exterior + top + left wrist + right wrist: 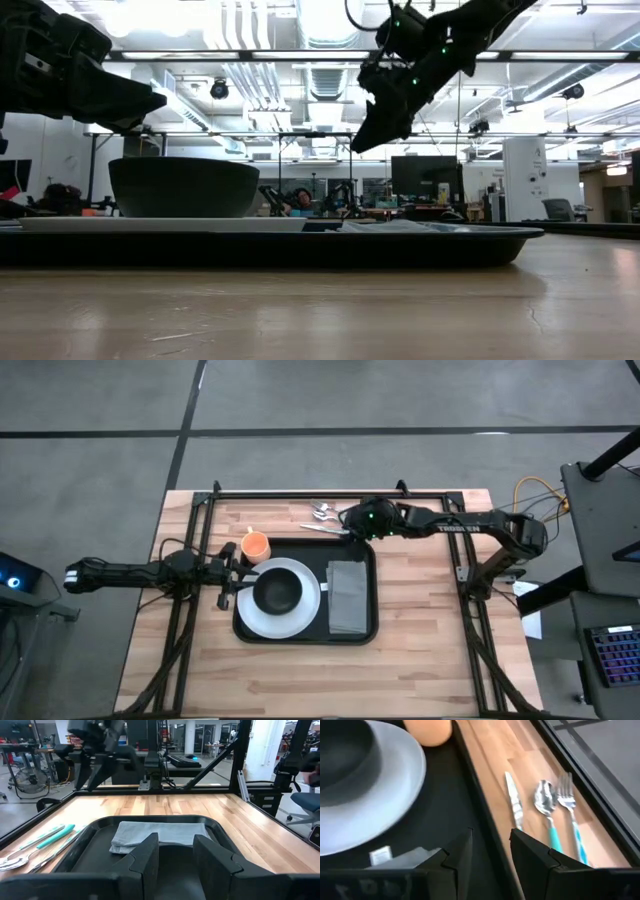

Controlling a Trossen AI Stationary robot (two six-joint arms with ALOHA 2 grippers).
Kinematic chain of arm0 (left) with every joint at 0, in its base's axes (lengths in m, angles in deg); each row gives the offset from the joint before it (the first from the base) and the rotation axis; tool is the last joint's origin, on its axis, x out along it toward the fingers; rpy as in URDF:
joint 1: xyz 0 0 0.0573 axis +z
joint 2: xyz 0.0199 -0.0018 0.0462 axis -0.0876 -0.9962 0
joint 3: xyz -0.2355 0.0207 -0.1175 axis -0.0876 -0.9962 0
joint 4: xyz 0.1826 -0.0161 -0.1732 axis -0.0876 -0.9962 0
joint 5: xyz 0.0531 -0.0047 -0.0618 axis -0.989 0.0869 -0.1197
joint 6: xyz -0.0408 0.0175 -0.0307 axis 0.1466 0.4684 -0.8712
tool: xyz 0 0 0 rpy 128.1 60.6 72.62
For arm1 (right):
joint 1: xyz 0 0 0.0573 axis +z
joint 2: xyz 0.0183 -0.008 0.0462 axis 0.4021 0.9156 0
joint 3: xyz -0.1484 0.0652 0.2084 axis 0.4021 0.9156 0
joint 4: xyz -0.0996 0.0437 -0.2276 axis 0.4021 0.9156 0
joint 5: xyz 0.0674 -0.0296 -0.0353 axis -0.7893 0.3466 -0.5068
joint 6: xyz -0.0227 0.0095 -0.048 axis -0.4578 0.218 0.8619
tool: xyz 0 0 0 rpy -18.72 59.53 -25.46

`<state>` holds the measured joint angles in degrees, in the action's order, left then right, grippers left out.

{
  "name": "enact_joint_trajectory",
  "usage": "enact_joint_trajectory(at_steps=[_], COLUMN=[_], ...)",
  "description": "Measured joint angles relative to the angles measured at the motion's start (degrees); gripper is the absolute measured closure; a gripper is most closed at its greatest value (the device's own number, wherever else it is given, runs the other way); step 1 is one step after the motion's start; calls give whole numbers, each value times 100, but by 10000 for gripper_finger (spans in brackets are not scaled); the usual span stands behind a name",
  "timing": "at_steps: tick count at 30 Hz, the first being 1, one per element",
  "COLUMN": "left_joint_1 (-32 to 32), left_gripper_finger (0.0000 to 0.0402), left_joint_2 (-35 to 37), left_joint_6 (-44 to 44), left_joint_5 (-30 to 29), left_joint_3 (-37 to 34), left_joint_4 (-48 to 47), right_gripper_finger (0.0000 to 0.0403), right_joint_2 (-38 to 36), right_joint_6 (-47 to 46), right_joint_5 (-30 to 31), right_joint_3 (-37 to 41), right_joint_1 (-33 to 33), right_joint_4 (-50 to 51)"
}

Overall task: Set up tray
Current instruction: Put the blue fork on the gray tablecloth on the black table tray

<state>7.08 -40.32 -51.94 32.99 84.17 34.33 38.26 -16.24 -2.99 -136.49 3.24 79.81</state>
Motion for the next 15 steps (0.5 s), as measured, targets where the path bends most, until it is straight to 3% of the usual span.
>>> enact_joint_trajectory(at_steps=[10, 15], left_joint_1=[0, 1], left_gripper_finger=[297, 297], left_joint_2=[-4, -4], left_joint_6=[0, 0], left_joint_5=[2, 0], left_joint_3=[0, 0], left_joint_4=[1, 0], right_gripper_finger=[280, 280], right_joint_2=[709, 1135], right_joint_6=[556, 992], right_joint_5=[-601, -785], right_joint_3=[-348, -850], right_joint_1=[-873, -1008], right_joint_4=[33, 649])
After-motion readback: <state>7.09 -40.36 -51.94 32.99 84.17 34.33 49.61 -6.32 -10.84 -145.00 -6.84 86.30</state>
